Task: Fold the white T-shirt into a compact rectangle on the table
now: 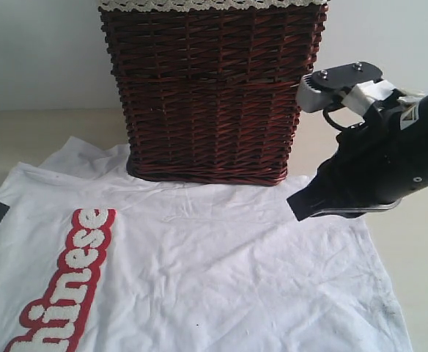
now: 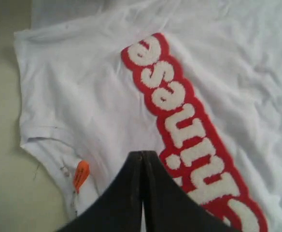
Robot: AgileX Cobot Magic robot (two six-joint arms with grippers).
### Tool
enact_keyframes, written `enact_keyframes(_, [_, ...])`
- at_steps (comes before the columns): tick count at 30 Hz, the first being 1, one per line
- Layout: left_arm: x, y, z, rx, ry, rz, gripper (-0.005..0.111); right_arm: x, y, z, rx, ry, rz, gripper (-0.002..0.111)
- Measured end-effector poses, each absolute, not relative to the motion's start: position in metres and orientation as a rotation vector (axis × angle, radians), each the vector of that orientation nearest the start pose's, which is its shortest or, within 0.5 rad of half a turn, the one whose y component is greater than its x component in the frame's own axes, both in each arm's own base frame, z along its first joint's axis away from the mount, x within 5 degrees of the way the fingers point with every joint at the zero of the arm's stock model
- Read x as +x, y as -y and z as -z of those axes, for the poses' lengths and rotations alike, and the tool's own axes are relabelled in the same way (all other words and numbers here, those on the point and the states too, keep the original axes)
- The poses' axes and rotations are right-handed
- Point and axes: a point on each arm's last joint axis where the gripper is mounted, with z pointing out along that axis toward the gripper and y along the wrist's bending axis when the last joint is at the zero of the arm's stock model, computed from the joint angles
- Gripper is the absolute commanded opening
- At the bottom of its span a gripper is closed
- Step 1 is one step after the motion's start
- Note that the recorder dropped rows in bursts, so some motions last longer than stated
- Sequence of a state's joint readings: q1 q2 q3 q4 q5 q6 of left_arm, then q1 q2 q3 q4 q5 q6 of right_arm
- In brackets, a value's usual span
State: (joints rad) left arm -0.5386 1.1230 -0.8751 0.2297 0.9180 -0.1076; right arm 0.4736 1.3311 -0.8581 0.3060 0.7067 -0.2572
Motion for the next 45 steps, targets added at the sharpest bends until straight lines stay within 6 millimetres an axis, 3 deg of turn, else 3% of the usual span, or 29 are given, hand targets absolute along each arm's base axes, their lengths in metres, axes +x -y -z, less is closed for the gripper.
enact_keyframes(5, [0.208,0.084,-0.275,0.692,-2.661,-0.169,0.0,0.218,-0.126,-0.259,-0.866,-2.633,-0.284,0.007])
enact_keyframes(11, [0.225,0.074,-0.237,0.767,-2.911,-0.143,0.0,0.23,-0.118,-0.237,-0.882,-2.768,-0.057,0.007])
enact_keyframes(14, [0.229,0.074,-0.226,1.086,-2.883,-0.15,0.003,0.238,-0.121,-0.216,-0.912,-2.843,-0.029,0.007])
enact_keyframes(16, [0.23,0.071,-0.226,1.297,-2.813,-0.205,0.019,0.24,-0.122,-0.209,-0.957,-2.85,-0.02,0.007])
enact_keyframes(18, [0.232,0.066,-0.227,1.467,-2.732,-0.318,0.067,0.243,-0.124,-0.208,-1.007,-2.807,-0.02,0.007])
enact_keyframes(20, [0.232,0.062,-0.223,1.63,-2.645,-0.39,0.106,0.244,-0.124,-0.208,-1.05,-2.777,-0.016,0.007])
enact_keyframes(23, [0.23,0.058,-0.214,1.741,-2.574,-0.445,0.105,0.244,-0.124,-0.208,-1.072,-2.769,-0.014,0.007])
enact_keyframes(29, [0.24,0.059,-0.213,1.783,-2.402,-0.528,0.105,0.244,-0.124,-0.208,-1.075,-2.77,-0.014,0.007])
enact_keyframes(32, [0.241,0.064,-0.212,1.763,-2.386,-0.453,0.105,0.244,-0.125,-0.208,-1.072,-2.772,-0.019,0.007])
enact_keyframes(37, [0.238,0.071,-0.211,1.973,-2.229,-0.349,0.105,0.244,-0.125,-0.208,-1.062,-2.776,-0.034,0.007])
enact_keyframes(45, [0.247,0.031,-0.211,2.117,-2.156,-0.38,0.105,0.243,-0.126,-0.208,-1.059,-2.778,-0.039,0.007])
